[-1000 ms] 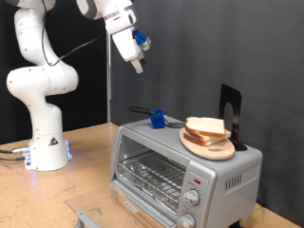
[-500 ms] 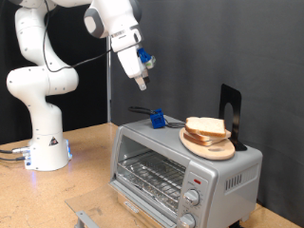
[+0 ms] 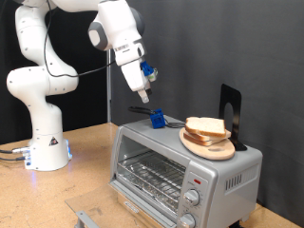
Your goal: Make a piece of toast with the oven
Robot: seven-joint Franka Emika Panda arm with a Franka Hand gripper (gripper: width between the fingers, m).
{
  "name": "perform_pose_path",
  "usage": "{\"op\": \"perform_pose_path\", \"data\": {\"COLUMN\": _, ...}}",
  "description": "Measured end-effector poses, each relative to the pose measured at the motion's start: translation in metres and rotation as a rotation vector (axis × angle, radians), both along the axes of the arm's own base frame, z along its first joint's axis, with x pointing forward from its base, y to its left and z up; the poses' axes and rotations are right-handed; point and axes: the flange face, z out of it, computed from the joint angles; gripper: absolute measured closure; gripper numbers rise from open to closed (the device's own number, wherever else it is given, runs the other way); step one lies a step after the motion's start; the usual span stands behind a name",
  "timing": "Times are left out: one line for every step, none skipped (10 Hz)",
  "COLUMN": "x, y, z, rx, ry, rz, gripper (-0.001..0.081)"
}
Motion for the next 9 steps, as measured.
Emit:
{"op": "perform_pose_path", "data": {"x": 0.003, "y": 0.0, "z": -0.008, "rx": -0.006, "ry": -0.001, "rz": 0.006, "gripper": -0.0002}}
{"op": "perform_pose_path", "data": {"x": 0.007, "y": 0.0, "z": -0.015, "rx": -0.013, "ry": -0.005, "rz": 0.019, "gripper": -0.0002}}
{"op": "perform_pose_path", "data": {"x": 0.011, "y": 0.0, "z": -0.021, "rx": -0.019, "ry": -0.013, "rz": 0.031, "gripper": -0.0002}}
{"op": "perform_pose_path", "data": {"x": 0.014, "y": 0.0, "z": -0.026, "rx": -0.024, "ry": -0.021, "rz": 0.047, "gripper": -0.0002}}
{"op": "perform_pose_path", "data": {"x": 0.017, "y": 0.003, "z": -0.031, "rx": -0.024, "ry": -0.028, "rz": 0.063, "gripper": -0.0002}}
{"op": "perform_pose_path", "data": {"x": 0.018, "y": 0.005, "z": -0.035, "rx": -0.021, "ry": -0.03, "rz": 0.077, "gripper": -0.0002}}
{"op": "perform_pose_path", "data": {"x": 0.019, "y": 0.009, "z": -0.038, "rx": -0.017, "ry": -0.028, "rz": 0.089, "gripper": -0.0002}}
{"op": "perform_pose_path", "data": {"x": 0.019, "y": 0.012, "z": -0.039, "rx": -0.009, "ry": -0.026, "rz": 0.094, "gripper": -0.0002}}
{"op": "perform_pose_path", "data": {"x": 0.018, "y": 0.016, "z": -0.039, "rx": 0.002, "ry": -0.024, "rz": 0.096, "gripper": -0.0002}}
